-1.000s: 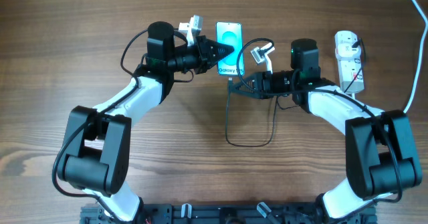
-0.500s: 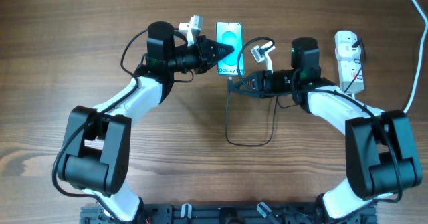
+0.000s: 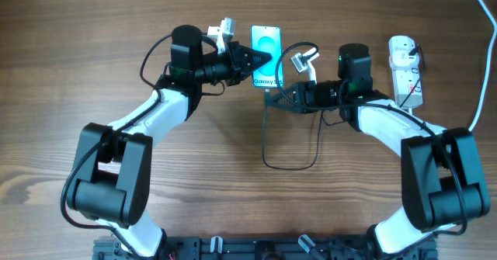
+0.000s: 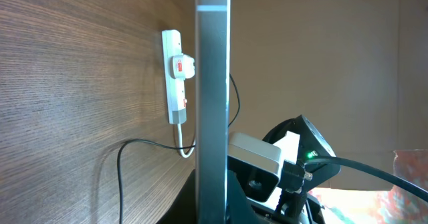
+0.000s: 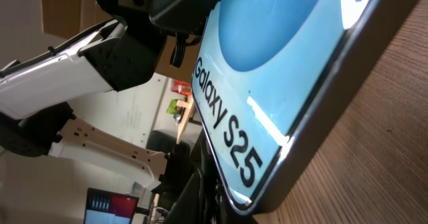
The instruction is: Plug charger to phone and switch on socket
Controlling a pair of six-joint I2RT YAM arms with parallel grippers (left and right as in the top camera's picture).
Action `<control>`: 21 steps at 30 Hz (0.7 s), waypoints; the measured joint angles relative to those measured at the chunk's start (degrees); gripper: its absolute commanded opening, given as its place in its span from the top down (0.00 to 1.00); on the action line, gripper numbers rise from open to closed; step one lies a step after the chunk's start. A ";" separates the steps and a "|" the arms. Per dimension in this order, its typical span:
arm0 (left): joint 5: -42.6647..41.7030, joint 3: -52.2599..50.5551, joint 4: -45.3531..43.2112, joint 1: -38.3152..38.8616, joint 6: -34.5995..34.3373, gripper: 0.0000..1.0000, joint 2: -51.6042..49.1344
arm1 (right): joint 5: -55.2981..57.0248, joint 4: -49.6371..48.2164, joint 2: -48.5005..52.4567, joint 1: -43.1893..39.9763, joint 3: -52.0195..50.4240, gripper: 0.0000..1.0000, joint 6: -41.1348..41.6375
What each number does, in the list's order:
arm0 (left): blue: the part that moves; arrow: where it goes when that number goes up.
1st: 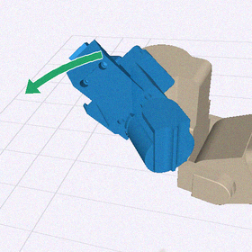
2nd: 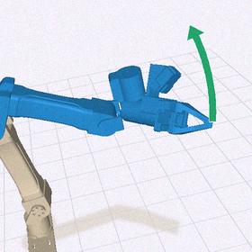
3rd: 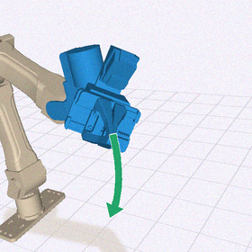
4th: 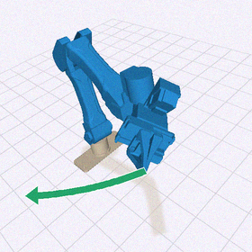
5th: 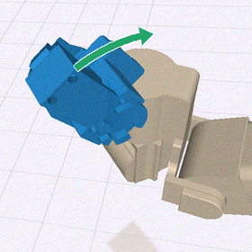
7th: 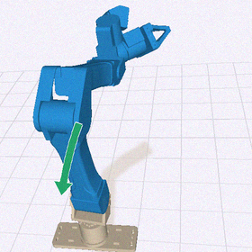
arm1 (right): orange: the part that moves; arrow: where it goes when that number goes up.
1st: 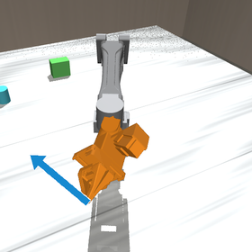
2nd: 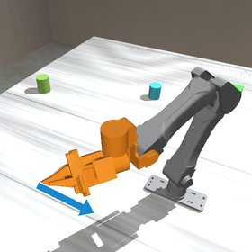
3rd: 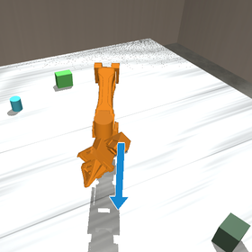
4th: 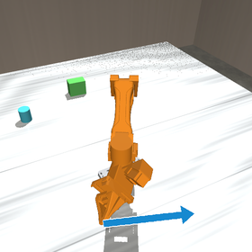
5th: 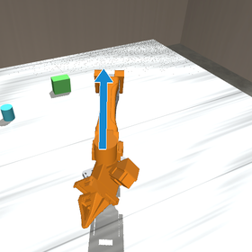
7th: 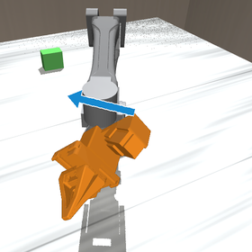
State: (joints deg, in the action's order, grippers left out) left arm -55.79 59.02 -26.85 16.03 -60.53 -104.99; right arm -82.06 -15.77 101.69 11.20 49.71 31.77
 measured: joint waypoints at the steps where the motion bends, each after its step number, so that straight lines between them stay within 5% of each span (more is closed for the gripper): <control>1: 0.00 0.00 0.00 0.00 0.00 0.96 0.00 | 0.00 0.00 0.00 0.00 0.00 0.96 0.13; 21: 0.02 0.00 -0.02 0.00 0.00 0.96 0.00 | 0.68 -0.46 0.00 -0.17 0.00 0.96 1.27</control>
State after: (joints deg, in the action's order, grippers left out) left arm -55.77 59.02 -26.87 16.03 -60.53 -104.99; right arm -81.38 -16.23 101.69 11.03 49.71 33.04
